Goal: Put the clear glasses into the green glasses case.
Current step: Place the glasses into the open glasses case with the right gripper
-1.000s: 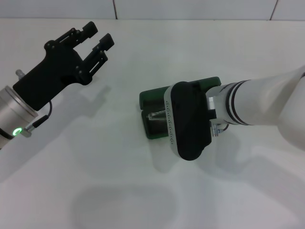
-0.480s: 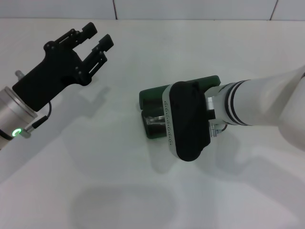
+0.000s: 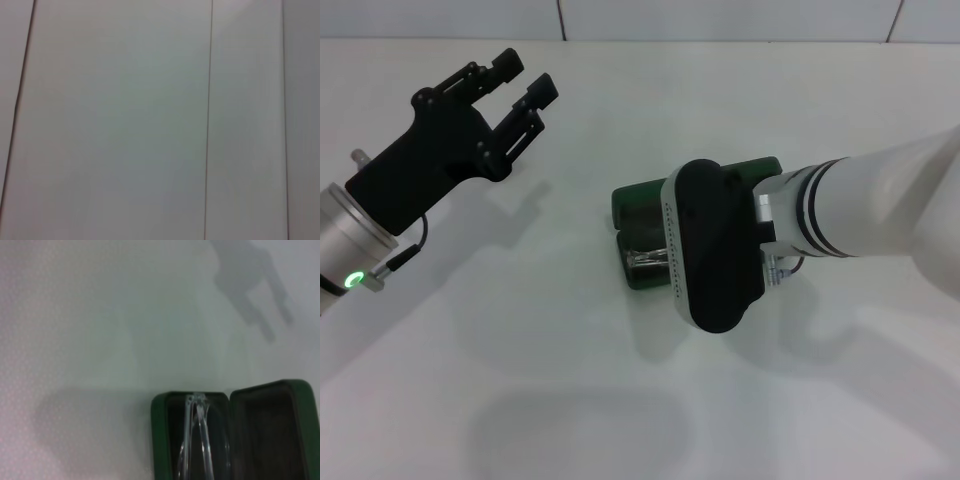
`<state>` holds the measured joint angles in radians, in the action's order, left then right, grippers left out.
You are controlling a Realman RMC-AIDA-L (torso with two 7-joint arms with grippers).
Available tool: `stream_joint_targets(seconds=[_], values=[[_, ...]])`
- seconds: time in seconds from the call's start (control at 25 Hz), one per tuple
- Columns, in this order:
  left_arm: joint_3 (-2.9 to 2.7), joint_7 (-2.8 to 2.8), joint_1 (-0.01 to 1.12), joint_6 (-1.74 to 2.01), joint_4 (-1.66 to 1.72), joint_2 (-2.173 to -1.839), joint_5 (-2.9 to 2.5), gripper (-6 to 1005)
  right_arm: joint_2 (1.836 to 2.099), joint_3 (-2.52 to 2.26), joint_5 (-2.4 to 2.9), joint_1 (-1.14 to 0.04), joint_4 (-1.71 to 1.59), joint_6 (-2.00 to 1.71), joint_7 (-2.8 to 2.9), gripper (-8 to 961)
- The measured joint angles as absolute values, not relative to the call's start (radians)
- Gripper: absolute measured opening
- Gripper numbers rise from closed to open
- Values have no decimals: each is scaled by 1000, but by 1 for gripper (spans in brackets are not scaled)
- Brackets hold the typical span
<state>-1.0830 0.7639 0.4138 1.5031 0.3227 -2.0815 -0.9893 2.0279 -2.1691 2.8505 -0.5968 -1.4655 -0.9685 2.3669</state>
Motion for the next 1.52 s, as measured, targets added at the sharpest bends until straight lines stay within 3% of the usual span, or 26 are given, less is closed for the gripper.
stream_joint_targets(seconds=[0.48, 0.92, 1.52], values=[[-1083, 764, 409, 1505, 324, -2082, -989, 487, 2026, -2138, 2784, -587, -1555, -1088, 2355, 438], [-1081, 762, 416, 1502, 324, -2082, -990, 487, 2024, -1950, 2403, -523, -1556, -1144, 2082, 438], [-1077, 764, 432, 1497, 330, -2082, -985, 487, 2029, -1930, 2106, -659, -1204, -1017, 1888, 438]])
